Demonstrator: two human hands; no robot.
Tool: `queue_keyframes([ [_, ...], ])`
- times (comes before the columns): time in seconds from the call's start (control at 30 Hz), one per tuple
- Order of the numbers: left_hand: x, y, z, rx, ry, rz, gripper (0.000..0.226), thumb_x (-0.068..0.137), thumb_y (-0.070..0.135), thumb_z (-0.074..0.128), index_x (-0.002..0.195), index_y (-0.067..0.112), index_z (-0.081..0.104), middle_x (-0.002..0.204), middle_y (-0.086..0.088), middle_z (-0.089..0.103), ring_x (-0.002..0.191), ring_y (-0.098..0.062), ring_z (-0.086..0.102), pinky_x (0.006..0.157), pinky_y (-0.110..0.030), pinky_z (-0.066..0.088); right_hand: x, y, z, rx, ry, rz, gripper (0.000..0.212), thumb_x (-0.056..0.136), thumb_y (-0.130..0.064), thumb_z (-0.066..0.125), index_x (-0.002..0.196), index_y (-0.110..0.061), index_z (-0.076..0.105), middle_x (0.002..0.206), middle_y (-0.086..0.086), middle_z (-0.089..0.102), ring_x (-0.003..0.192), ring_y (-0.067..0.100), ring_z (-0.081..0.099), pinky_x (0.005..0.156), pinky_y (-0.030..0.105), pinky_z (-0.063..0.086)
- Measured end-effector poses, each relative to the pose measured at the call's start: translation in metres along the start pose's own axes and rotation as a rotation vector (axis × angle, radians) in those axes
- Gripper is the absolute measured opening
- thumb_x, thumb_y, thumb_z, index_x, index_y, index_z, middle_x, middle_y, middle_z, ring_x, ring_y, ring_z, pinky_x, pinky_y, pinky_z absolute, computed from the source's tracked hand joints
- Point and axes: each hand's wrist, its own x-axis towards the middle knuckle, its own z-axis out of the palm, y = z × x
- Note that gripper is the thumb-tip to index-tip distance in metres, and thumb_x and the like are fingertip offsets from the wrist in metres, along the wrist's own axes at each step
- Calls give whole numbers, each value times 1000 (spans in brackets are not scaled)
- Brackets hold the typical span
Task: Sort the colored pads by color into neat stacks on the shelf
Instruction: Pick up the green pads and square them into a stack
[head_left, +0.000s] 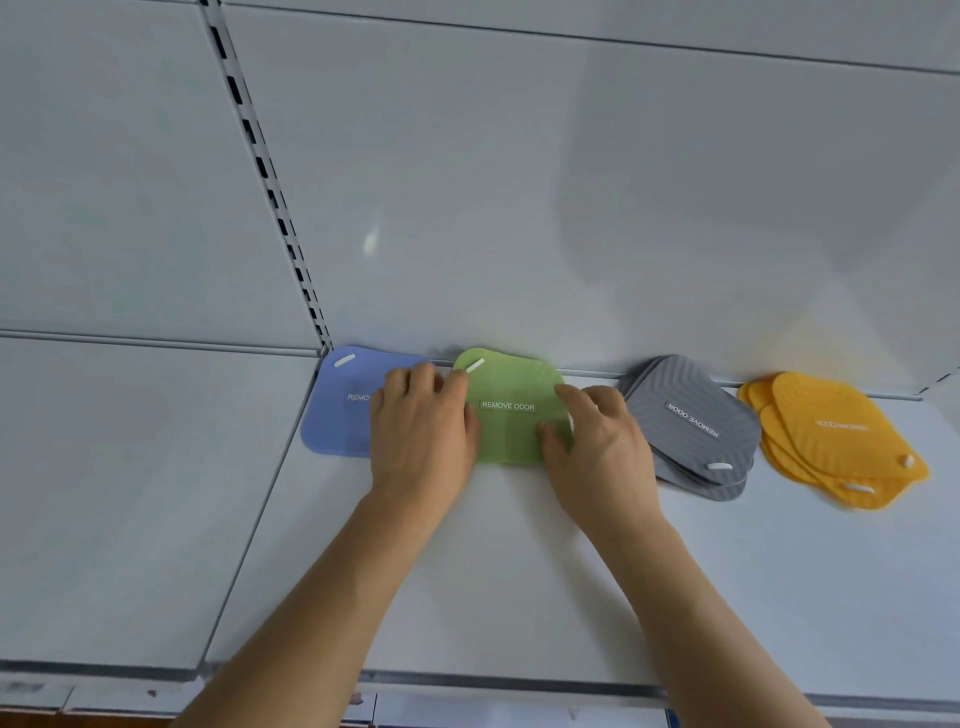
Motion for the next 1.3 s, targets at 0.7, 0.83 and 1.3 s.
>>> queue_keyframes([
  [0.7, -6, -22, -22, -143, -268, 341, 40, 87, 55, 70, 117, 28, 73, 113, 10, 65, 110, -25, 57, 94, -41, 48, -7, 12, -18, -190, -240, -177, 58, 86, -64, 53, 117, -18, 71, 119, 10, 69, 90, 38, 60, 83, 43, 54],
  [0.83, -6, -24, -21, -147, -276, 345, 37, 87, 52, 70, 114, 26, 74, 112, 8, 66, 111, -25, 58, 94, -42, 48, -8, 12, -18, -211, -243, -183, 55, 88, -61, 55, 118, -18, 72, 121, 11, 69, 91, 39, 60, 84, 44, 55],
  [1.3, -11, -25, -16, -214, -268, 337, 41, 86, 52, 65, 112, 23, 78, 121, -1, 71, 116, -27, 63, 94, -42, 53, -19, 8, -11, -250, -172, -185, 52, 96, -53, 57, 137, -22, 62, 142, 18, 54, 107, 45, 56, 84, 50, 58],
])
